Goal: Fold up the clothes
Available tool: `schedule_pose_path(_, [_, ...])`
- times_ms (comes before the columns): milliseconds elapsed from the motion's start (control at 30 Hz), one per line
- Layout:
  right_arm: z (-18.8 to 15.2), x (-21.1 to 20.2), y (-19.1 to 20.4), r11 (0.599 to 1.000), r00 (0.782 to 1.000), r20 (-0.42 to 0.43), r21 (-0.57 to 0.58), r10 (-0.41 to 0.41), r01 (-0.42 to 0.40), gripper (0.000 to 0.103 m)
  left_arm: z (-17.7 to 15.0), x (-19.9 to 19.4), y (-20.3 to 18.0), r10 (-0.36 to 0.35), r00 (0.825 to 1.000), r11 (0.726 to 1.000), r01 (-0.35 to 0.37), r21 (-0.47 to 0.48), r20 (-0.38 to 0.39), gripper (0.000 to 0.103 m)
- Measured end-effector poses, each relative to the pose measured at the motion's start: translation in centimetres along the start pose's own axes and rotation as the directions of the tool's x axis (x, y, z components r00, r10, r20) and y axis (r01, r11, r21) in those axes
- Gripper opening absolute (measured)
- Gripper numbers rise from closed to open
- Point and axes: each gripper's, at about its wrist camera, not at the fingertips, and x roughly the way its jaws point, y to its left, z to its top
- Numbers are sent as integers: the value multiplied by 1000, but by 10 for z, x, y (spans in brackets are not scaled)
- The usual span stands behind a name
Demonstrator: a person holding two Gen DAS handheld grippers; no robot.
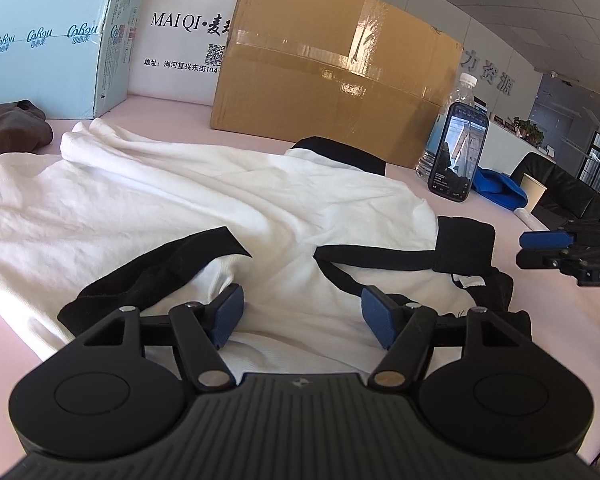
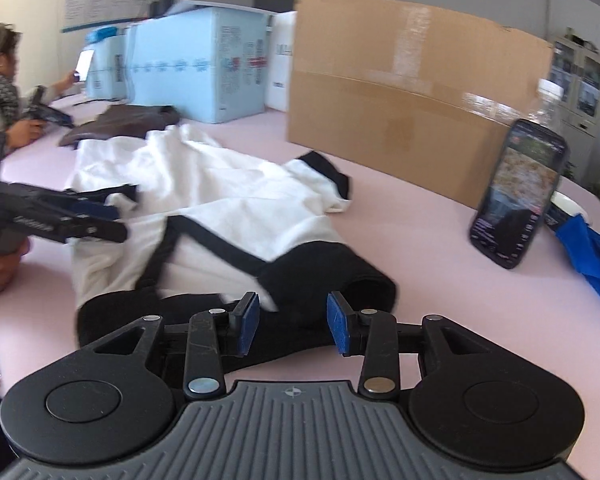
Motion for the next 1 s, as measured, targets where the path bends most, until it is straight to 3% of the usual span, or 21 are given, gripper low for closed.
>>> schedule_pose_path(100, [-3, 4, 12, 998, 998, -29, -14, 57, -57, 35, 0, -1, 0, -2, 1000, 1000, 2, -3, 2, 64])
schedule_pose_path(267, [-13, 19, 2, 974, 982, -73, 160, 174, -161, 35, -1, -1, 0, -2, 1000, 1000, 2, -7, 5, 64])
schedule_pose_path(400, [-20, 19, -7, 908, 942, -69, 297, 328, -294, 36, -1, -1, 0, 2, 1000, 1000, -1, -4, 5, 64])
schedule_pose_path(467, [-22, 20, -2, 913, 948, -71, 300, 312, -278, 36, -1, -1, 0, 3, 1000, 1000, -3, -2, 4, 64])
schedule_pose_path(500, [-23, 20, 1, 917, 952, -62, 294, 300, -270, 28, -1, -1, 0, 3, 1000, 1000, -3, -3, 5, 64])
schedule_pose_path(533, [-23, 19, 5, 924, 956, -56, 279, 289, -263, 6, -1, -1, 0, 3, 1000, 1000, -3, -4, 5, 64])
schedule_pose_path(667, [-24, -3, 17, 953, 970, -9, 187, 243, -237, 5, -2, -9, 4, 3, 999, 1000, -2, -30, 44, 64])
schedule_pose_path(733, [-25, -32, 24, 975, 982, 32, 118, 188, -191, 4, -5, -27, 6, -3, 992, 1000, 6, -22, 122, 64])
schedule_pose_path(800, [-28, -49, 26, 978, 982, 39, 99, 183, -186, 4, -9, -49, 7, 17, 979, 1000, -20, 11, 203, 66])
schedule_pose_path(900, [-37, -52, 30, 981, 984, -7, 81, 175, -174, 4, -10, -79, 14, 63, 954, 997, -71, 17, 295, 71])
schedule_pose_path(1000, [-44, -30, 26, 988, 985, -108, 96, 133, -123, 6, -5, -99, 34, 88, 946, 996, -85, -24, 312, 76])
